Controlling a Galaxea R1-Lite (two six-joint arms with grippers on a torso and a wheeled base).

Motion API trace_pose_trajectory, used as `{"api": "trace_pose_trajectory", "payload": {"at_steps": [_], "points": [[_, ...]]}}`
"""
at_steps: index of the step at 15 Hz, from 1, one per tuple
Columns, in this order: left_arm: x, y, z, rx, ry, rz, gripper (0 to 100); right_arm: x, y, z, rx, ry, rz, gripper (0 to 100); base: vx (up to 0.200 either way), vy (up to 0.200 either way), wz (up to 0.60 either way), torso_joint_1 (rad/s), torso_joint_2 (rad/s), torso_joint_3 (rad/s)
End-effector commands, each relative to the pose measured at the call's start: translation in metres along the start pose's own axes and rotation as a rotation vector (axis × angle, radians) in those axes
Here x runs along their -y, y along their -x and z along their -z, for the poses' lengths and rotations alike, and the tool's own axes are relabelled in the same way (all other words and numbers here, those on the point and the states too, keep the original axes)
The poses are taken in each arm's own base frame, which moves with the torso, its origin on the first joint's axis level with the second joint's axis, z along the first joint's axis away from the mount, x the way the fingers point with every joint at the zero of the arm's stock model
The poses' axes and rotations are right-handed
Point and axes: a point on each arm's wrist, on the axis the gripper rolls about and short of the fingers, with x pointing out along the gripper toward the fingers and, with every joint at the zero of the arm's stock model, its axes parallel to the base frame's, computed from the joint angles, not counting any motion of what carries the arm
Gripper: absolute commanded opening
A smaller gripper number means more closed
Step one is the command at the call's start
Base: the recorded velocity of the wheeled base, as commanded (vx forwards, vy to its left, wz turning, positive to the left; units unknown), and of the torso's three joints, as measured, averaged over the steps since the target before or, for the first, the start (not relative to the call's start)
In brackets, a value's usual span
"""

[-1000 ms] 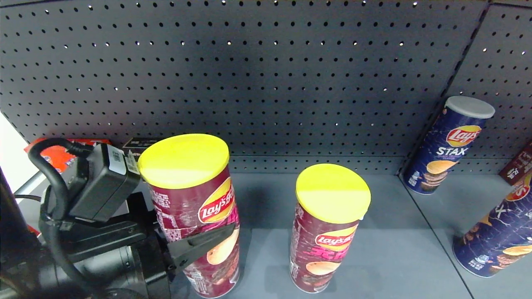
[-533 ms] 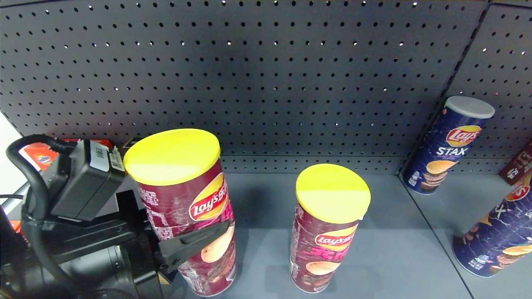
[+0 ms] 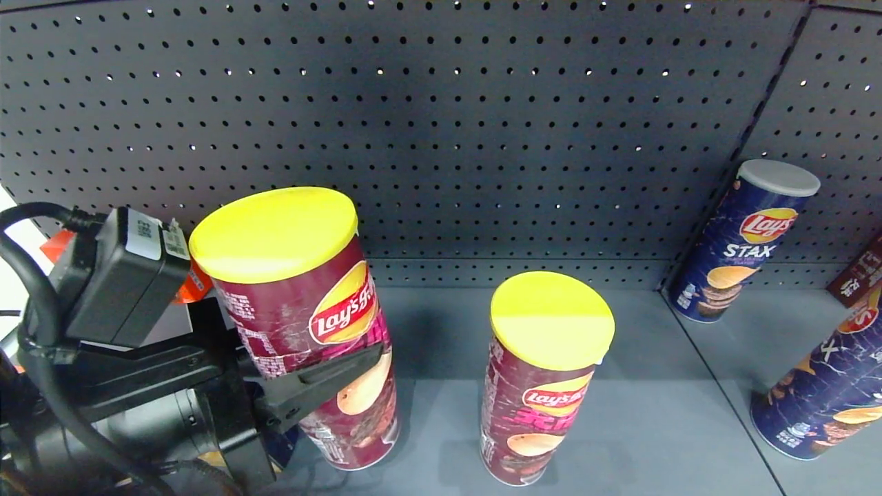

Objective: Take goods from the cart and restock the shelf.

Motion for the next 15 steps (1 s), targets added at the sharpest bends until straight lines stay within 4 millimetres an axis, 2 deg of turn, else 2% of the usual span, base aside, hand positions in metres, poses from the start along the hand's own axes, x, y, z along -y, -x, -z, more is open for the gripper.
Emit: {"api": "trace_pose_trajectory", "payload": {"at_steps": [1, 4, 6, 8, 11, 15], "points": [[-0.0002, -0.0006, -0.0002, 0.001, 0.000, 0.000, 0, 0.0000, -0.0001, -0.0002, -0.001, -0.003, 0.000, 100, 0.000, 0.000, 0.00, 0.000, 0.00, 0.000], [0.0002, -0.0003, -0.0005, 0.003, -0.001, 0.003, 0, -0.0009, -0.0001, 0.0001, -0.001, 0.006, -0.070, 100, 0.000, 0.000, 0.00, 0.000, 0.00, 0.000], [0.0002, -0.0003, -0.0005, 0.003, -0.001, 0.003, 0, -0.0008, -0.0001, 0.0002, -0.004, 0.003, -0.046, 100, 0.000, 0.000, 0.00, 0.000, 0.00, 0.000], [0.0003, -0.0002, -0.0001, 0.001, -0.001, 0.003, 0, 0.0023, 0.0000, 0.0002, -0.008, -0.007, 0.097, 100, 0.000, 0.000, 0.00, 0.000, 0.00, 0.000], [0.0006, 0.0002, 0.0025, -0.008, 0.003, 0.006, 0, 0.0025, 0.0003, -0.0002, -0.007, -0.020, 0.154, 100, 0.000, 0.000, 0.00, 0.000, 0.00, 0.000], [0.0009, -0.0002, 0.0032, -0.010, 0.004, 0.009, 0, -0.0021, -0.0036, -0.0012, -0.065, -0.023, 0.350, 100, 0.000, 0.000, 0.00, 0.000, 0.00, 0.000]]}}
